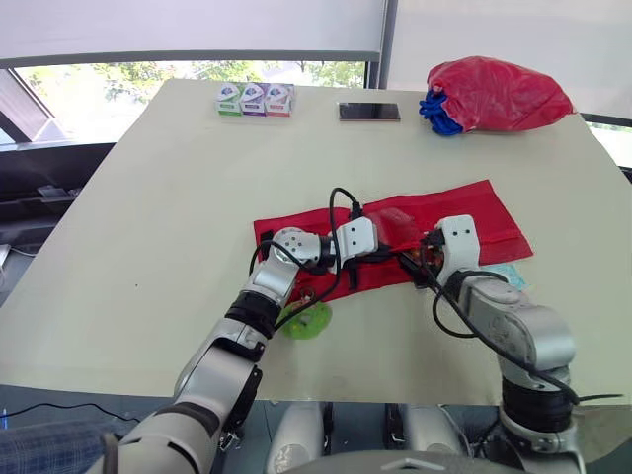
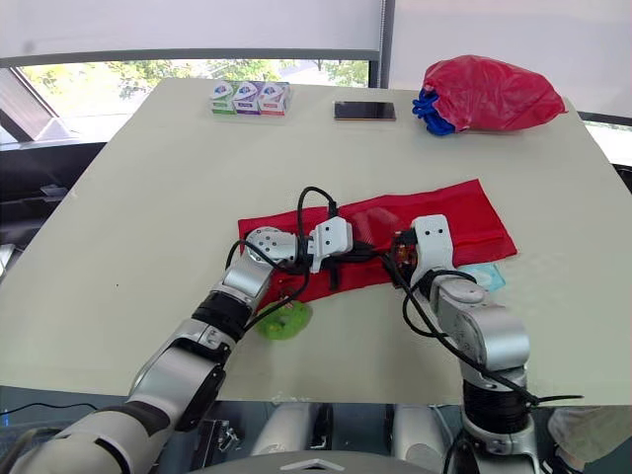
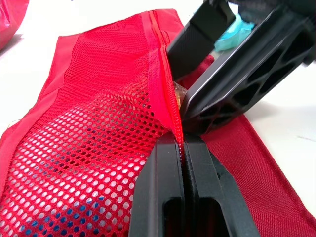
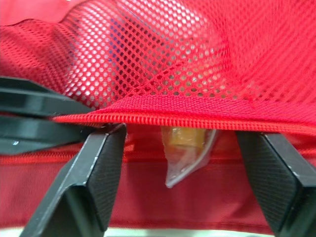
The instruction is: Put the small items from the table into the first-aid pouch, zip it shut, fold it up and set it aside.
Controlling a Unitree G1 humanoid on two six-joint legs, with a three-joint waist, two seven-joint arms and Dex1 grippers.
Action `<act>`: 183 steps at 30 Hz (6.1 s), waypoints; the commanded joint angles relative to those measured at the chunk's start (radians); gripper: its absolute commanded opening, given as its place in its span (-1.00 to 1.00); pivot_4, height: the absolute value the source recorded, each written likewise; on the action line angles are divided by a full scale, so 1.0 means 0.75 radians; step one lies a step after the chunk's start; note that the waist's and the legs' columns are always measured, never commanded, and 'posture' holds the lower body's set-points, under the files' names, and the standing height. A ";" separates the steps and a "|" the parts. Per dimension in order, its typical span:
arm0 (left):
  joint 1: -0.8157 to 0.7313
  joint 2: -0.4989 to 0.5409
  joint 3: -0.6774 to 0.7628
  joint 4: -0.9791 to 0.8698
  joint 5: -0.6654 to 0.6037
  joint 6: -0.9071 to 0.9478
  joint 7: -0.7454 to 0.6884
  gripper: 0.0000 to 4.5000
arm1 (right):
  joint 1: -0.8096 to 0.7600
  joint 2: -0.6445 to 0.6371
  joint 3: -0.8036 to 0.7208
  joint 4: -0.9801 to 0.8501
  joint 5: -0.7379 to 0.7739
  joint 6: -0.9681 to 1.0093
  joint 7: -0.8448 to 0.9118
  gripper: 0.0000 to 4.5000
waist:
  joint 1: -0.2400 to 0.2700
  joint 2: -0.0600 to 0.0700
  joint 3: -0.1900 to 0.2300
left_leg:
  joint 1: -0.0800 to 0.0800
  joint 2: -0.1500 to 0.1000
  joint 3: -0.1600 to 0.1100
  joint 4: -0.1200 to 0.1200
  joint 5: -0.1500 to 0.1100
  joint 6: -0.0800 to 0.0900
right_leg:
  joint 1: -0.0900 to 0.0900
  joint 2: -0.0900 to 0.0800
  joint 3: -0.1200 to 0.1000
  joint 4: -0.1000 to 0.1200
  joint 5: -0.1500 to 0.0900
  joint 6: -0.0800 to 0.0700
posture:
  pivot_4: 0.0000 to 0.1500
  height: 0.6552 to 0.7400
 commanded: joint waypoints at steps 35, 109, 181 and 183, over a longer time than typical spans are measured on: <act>-0.043 -0.037 -0.002 0.014 -0.067 -0.023 -0.089 -1.00 | -0.098 -0.154 0.322 0.428 -0.253 -0.830 0.166 -0.97 | -0.002 0.000 0.000 | 0.000 0.000 0.001 0.000 0.000 0.000 | 0.000 0.000 0.000 -0.001 0.000 0.000 | 1.00 1.00; -0.376 0.299 0.095 0.717 0.030 -0.401 -0.367 -1.00 | 1.277 -0.495 -1.205 -0.305 0.822 -1.327 0.964 0.97 | 0.003 -0.002 0.000 | 0.003 0.005 0.002 0.000 0.001 0.000 | 0.002 0.002 0.004 -0.001 -0.003 0.004 | 1.00 1.00; -0.482 -0.298 -0.019 0.679 0.242 -0.186 0.301 -0.97 | 1.308 -0.500 -0.894 -0.354 0.453 -1.238 0.510 1.00 | 0.037 -0.003 0.000 | 0.001 0.002 0.002 0.001 0.000 0.001 | 0.002 0.000 0.004 -0.002 -0.007 0.000 | 1.00 1.00; -0.485 -0.296 -0.010 0.679 0.232 -0.176 0.303 -0.97 | 1.266 -0.510 -0.836 -0.356 0.420 -1.194 0.470 1.00 | 0.035 -0.003 0.000 | 0.001 0.002 0.002 0.001 0.000 0.001 | 0.002 0.000 0.004 -0.002 -0.007 0.000 | 1.00 1.00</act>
